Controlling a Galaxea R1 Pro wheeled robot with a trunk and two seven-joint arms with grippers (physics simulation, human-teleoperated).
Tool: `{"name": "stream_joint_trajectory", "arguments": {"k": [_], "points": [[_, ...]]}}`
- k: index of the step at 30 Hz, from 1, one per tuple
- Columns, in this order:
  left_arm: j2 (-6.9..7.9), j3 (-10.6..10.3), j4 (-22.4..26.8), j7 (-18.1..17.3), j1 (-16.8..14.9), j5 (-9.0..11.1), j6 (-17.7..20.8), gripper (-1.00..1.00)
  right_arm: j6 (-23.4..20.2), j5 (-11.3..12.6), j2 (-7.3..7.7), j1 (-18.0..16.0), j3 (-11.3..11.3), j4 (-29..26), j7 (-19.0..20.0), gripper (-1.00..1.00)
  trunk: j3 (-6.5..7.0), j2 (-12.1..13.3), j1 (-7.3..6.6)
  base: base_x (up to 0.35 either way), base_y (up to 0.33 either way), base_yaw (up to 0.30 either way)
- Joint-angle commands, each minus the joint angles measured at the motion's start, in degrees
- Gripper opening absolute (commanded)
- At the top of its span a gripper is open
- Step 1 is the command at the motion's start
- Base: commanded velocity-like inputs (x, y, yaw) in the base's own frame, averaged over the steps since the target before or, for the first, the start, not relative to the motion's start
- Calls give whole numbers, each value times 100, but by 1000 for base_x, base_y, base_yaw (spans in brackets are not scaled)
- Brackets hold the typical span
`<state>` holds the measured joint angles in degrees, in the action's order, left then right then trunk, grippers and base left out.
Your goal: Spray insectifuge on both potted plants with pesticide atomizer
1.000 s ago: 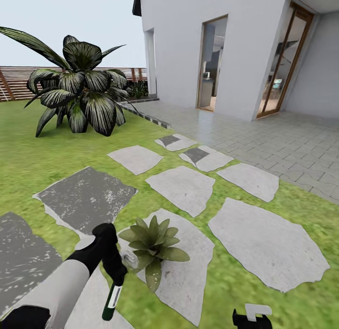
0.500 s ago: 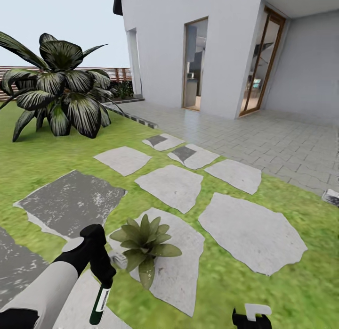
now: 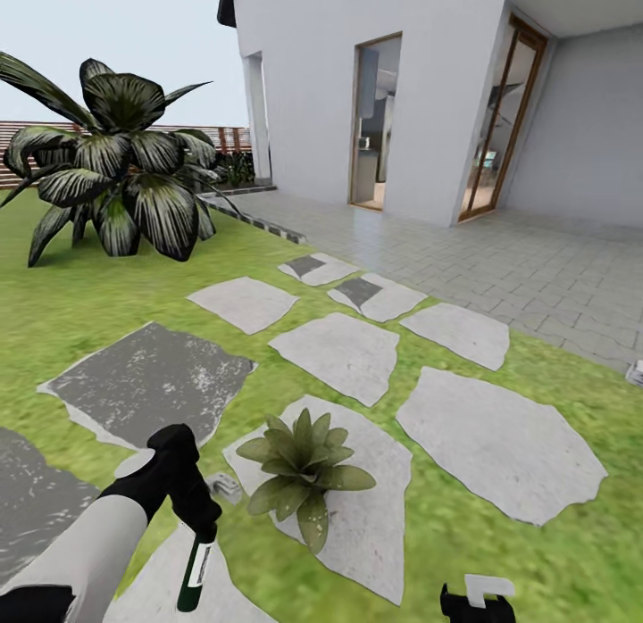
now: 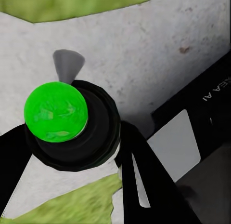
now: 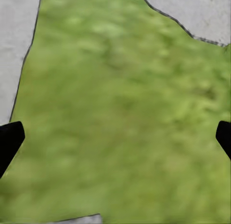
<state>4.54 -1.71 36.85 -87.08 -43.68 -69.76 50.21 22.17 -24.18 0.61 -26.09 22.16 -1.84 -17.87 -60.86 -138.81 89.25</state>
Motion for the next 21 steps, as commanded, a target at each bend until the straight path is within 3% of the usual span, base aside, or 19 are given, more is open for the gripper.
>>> {"name": "stream_joint_trajectory", "arguments": {"k": [1, 9, 14, 21], "points": [[5, -11, 7, -44, -1, -37, 57, -100, 19, -61, 3, -3, 43, 10, -24, 100, -6, -2, 1, 177, 53, -135], [50, 30, 12, 381, 17, -36, 31, -100, 17, -60, 9, -2, 44, 12, -15, 100, -6, -2, 1, 33, 9, -267], [47, 39, 15, 426, 17, -29, 25, -100, 19, -60, 9, -1, 46, 8, -15, 100, -6, -2, 1, 0, 0, -277], [-10, 21, 7, 583, 28, 59, 7, -100, 24, -98, 50, -1, 40, 19, -7, 100, -6, -2, 1, 0, 0, -26]]}}
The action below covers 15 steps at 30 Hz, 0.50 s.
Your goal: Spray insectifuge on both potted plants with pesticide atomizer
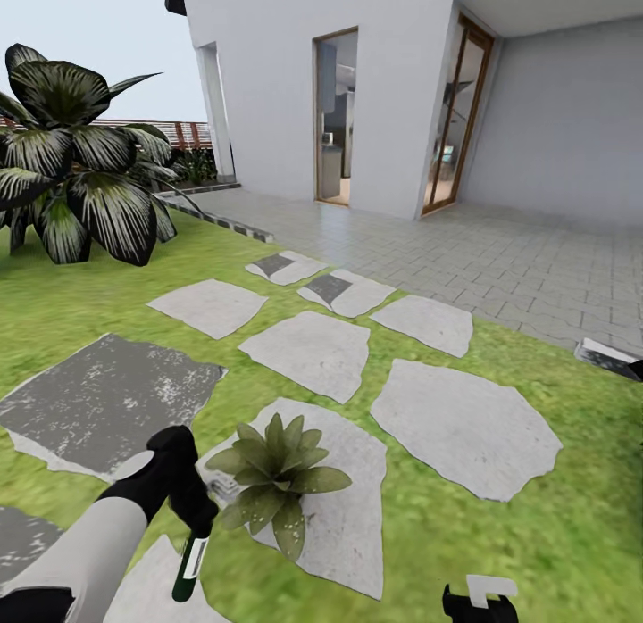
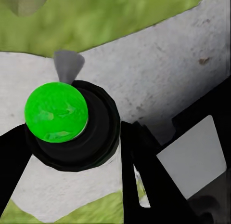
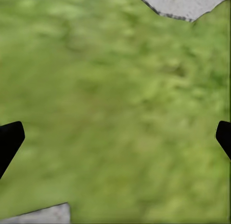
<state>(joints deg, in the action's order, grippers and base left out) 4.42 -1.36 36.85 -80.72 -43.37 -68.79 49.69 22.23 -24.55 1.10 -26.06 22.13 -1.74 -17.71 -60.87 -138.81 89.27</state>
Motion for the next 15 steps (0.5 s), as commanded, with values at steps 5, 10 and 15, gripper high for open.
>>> {"name": "stream_joint_trajectory", "arguments": {"k": [5, 10, 15], "points": [[-47, -33, 12, -104, -65, 411, 104, -100, 10, -64, 4, -5, 33, 10, -22, 100, -5, -2, -1, 0, 0, 0], [-129, -48, 0, -118, -91, 435, 135, -100, 10, -59, -1, -5, 37, 7, -22, 100, -5, -2, -1, 0, 0, 0], [-75, -40, -2, -115, -77, 436, 129, -100, 10, -55, -5, -4, 44, 7, -13, 100, -5, -2, -1, 0, 0, -178]]}}
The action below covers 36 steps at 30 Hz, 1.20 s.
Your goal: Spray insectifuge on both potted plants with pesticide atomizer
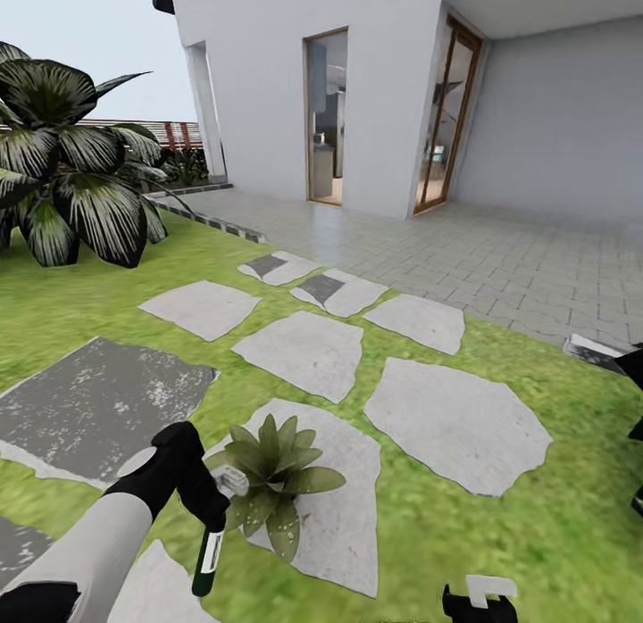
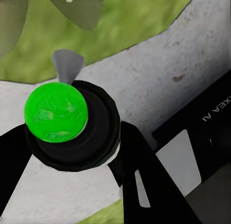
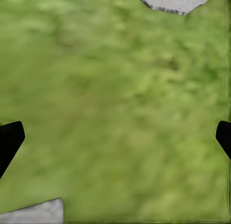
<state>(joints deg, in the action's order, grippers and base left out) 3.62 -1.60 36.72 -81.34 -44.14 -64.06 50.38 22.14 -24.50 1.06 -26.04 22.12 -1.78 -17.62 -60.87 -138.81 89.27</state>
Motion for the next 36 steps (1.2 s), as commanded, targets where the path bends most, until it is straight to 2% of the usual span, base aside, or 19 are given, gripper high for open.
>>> {"name": "stream_joint_trajectory", "arguments": {"k": [1, 9, 16, 23, 28, 33, 36], "points": [[2, -16, 10, -52, 0, -36, 60, -100, 18, -58, 0, -8, 45, 11, -23, 100, -5, -2, -1, -20, 7, -285], [4, -16, 7, -32, 15, -52, 43, -100, 18, -55, 0, -6, 46, 11, -22, 100, -5, -2, -1, -199, 184, -284], [11, -16, 3, -6, 32, -72, 42, -100, 26, -89, 12, -7, 24, 3, -23, 100, -5, -2, -1, -177, 249, -33], [22, -15, -3, 8, 65, -90, 42, -100, 27, -106, 43, -7, 12, 10, -28, 100, -5, -2, -1, 15, 303, 0], [10, -22, -15, 29, 72, -97, 35, -100, 32, -94, 36, -7, 19, 8, -36, 100, -5, -2, -1, 200, 250, 0], [13, -24, -67, 279, 103, -96, 29, -100, 28, -90, 27, -6, 20, 6, -40, 100, -5, -2, -1, 60, 44, -101], [15, -11, -54, 303, 283, -63, 10, -100, 27, -90, 26, -8, 20, 7, -46, 100, -5, -2, -1, 5, 4, -244]]}}
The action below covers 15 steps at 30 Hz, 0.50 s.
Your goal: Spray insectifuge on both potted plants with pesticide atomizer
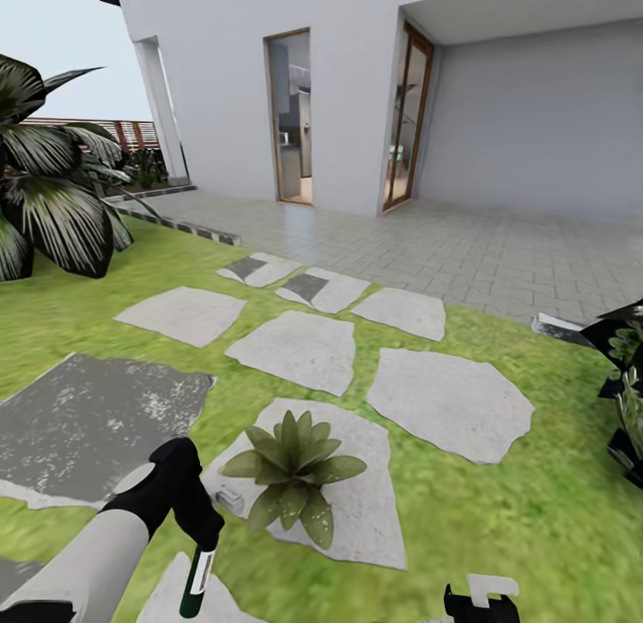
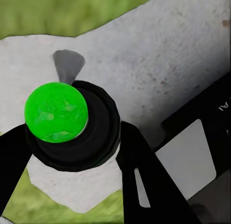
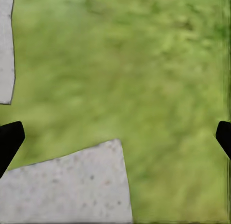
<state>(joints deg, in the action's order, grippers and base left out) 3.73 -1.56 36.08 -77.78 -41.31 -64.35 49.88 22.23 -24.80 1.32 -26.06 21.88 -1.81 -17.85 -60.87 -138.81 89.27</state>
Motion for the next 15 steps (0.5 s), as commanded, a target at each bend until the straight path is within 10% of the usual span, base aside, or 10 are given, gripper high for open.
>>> {"name": "stream_joint_trajectory", "arguments": {"k": [1, 15], "points": [[4, -13, 29, -68, 35, -27, 55, -100, 21, -60, 0, -5, 44, 10, -24, 100, -5, -2, -1, 1, 1, -227], [246, -73, 72, -615, -7, -74, 18, -100, 15, -32, -34, -5, 46, 14, -22, 100, -10, -2, -1, 0, 0, -120]]}}
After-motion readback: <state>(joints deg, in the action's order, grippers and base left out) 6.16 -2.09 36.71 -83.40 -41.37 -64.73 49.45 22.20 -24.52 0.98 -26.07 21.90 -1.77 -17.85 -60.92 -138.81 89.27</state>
